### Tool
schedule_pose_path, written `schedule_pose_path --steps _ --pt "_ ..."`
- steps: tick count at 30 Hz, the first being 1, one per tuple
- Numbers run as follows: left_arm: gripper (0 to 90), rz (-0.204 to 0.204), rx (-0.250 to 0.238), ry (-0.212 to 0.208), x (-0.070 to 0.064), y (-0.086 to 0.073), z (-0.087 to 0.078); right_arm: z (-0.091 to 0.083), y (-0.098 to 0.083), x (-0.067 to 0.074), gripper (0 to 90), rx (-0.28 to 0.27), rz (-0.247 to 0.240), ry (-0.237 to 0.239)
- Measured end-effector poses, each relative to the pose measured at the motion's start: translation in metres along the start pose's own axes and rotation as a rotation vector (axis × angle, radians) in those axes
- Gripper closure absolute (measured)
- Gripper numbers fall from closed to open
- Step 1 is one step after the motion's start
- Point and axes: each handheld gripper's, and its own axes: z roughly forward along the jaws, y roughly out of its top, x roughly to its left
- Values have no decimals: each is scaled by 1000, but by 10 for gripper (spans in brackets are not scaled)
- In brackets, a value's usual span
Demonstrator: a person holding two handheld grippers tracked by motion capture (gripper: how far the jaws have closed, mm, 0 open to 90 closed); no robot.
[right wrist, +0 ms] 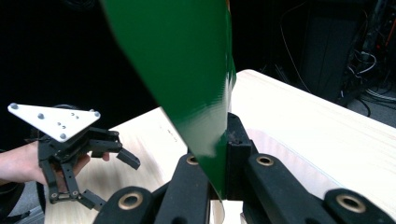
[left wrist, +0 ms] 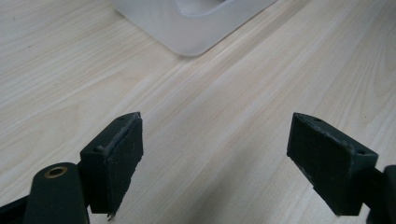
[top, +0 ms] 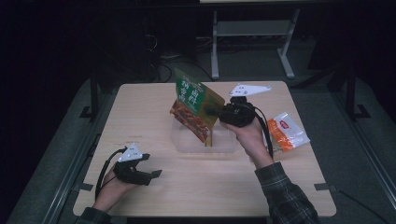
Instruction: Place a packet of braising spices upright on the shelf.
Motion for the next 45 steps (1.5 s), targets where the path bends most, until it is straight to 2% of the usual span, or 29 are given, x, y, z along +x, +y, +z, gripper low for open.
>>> schedule_pose_path --steps 6,13,21,24,34,41,45 --pt "177 8 14 -8 -2 0 2 7 -3 -2 899 9 19 -20" --pt "174 9 20 -9 -1 0 2 11 -4 -5 899 4 27 -69" --pt "169 25 41 -15 -1 -1 3 19 -6 -4 899 14 29 -87" --pt "168 21 39 -16 -3 -1 4 23 -7 -4 898 19 30 -79" --pt "162 47 54 -14 -2 -1 5 35 -17 -8 898 39 33 -79" --pt "155 28 49 -22 -2 -1 6 43 -24 -12 897 60 30 -71" --pt "150 31 48 -20 0 -2 6 47 -27 -12 897 73 34 -71"
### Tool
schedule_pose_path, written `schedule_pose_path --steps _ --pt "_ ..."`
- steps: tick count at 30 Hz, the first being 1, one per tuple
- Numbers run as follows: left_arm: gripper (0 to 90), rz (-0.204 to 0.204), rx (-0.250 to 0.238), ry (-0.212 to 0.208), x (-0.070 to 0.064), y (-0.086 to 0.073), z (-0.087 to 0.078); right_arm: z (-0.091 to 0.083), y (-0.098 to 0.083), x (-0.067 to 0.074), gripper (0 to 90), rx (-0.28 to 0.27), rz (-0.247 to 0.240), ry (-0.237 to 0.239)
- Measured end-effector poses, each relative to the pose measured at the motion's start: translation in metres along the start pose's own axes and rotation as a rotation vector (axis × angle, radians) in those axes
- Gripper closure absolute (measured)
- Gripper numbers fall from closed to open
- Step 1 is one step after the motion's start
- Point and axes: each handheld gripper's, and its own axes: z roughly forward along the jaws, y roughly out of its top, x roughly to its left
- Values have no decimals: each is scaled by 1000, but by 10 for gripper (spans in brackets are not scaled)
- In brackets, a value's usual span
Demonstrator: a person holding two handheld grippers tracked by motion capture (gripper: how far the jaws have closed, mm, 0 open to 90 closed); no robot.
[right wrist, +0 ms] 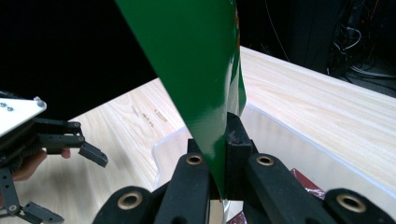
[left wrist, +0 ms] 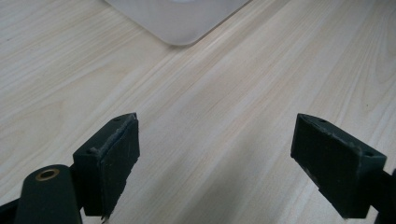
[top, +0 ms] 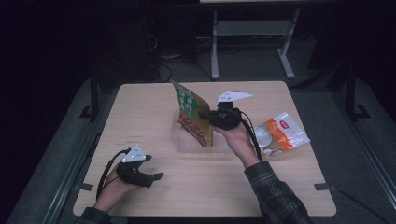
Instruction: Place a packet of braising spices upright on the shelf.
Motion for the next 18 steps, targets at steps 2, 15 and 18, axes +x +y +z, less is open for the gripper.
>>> schedule_pose_path --steps 2,15,18 --pt "149 2 5 -1 0 0 0 3 -3 -1 897 7 -6 1" --pt "149 9 25 -14 -1 0 3 14 -13 -1 894 49 -11 8" --pt "148 9 27 -18 0 -1 3 14 -13 -2 833 49 -2 19"
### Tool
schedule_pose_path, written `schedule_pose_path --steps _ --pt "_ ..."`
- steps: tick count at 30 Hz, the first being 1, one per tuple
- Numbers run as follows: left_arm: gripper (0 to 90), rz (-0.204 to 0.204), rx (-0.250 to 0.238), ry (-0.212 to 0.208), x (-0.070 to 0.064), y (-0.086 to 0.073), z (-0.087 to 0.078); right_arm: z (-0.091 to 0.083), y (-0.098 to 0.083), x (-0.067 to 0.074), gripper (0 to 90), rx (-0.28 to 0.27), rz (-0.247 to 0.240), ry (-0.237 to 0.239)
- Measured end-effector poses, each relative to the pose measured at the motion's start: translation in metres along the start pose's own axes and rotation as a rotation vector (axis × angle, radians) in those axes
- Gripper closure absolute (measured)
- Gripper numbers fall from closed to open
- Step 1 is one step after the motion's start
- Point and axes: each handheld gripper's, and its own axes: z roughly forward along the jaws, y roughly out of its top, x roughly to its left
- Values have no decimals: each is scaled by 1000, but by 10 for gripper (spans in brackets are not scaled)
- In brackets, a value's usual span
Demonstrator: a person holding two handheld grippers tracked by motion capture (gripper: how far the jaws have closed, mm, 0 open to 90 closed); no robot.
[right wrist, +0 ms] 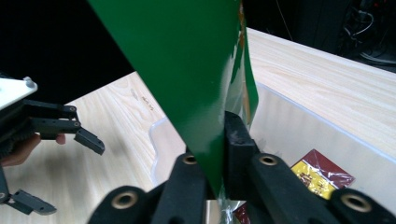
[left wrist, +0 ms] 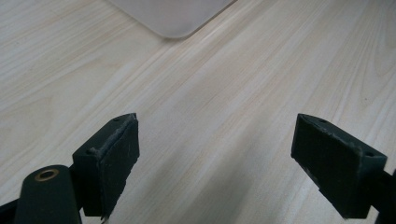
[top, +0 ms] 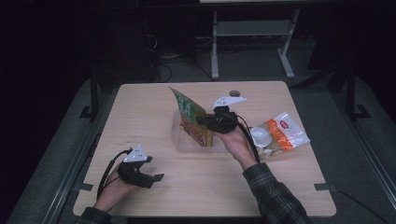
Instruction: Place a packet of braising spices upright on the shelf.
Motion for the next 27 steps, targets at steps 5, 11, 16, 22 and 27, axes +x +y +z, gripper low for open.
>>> schedule_pose_path --steps 5,11,16,22,27 --pt "148 -2 4 0 0 0 0 -7 5 3 757 -13 -18 12" --pt "148 9 13 0 -1 0 1 -18 10 5 646 -23 -19 25" --pt "149 25 18 -6 -3 0 3 -33 16 9 512 -25 -22 7" --pt "149 31 25 -11 -4 0 3 -51 11 12 462 -15 -67 -25" --pt "152 39 26 -16 -5 2 3 -70 -5 15 443 13 -93 -25"
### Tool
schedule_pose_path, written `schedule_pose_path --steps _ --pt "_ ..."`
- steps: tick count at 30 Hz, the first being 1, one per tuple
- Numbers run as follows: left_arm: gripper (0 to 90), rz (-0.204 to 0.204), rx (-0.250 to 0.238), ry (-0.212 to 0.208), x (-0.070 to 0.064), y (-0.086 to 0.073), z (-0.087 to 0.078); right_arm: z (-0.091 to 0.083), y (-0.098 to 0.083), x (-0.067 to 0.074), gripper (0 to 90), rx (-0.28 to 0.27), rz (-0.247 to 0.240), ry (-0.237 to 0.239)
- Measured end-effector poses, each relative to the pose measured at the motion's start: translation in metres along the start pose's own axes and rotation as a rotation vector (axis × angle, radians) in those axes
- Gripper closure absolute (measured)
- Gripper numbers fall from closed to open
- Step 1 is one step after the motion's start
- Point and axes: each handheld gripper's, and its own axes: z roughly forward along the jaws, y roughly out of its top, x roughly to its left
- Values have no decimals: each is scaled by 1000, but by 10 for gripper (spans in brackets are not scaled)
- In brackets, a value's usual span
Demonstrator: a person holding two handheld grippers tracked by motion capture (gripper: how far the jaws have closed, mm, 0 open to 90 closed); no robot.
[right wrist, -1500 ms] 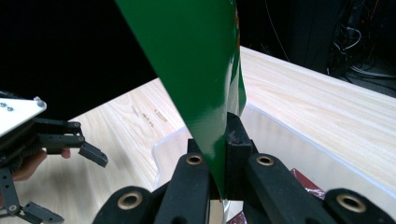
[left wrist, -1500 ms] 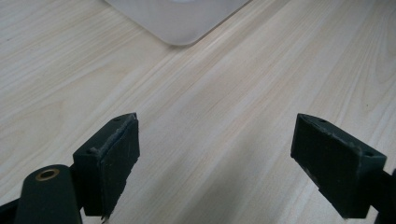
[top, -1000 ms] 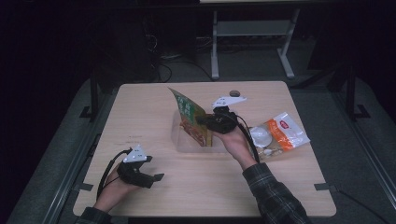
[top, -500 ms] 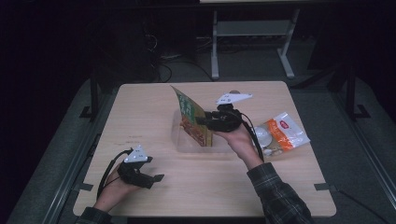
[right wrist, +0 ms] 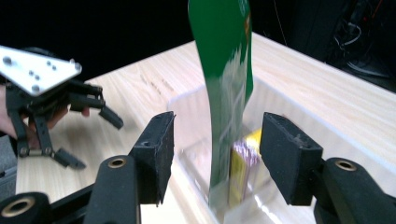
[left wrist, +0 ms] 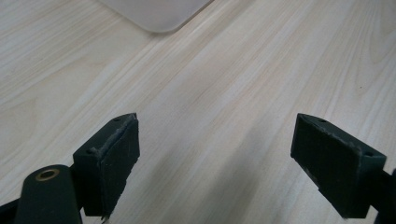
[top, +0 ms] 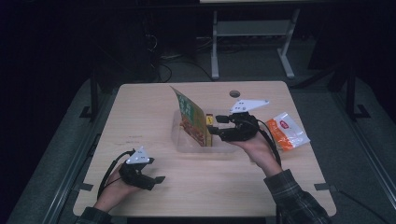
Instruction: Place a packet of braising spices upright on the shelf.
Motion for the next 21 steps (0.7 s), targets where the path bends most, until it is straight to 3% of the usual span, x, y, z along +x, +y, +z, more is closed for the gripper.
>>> schedule_pose_path --steps 9,21 --pt "153 1 2 -5 -1 0 1 -22 -32 4 412 16 -2 -6" --pt "154 6 14 -4 -3 1 2 -39 -93 3 366 151 18 -38"
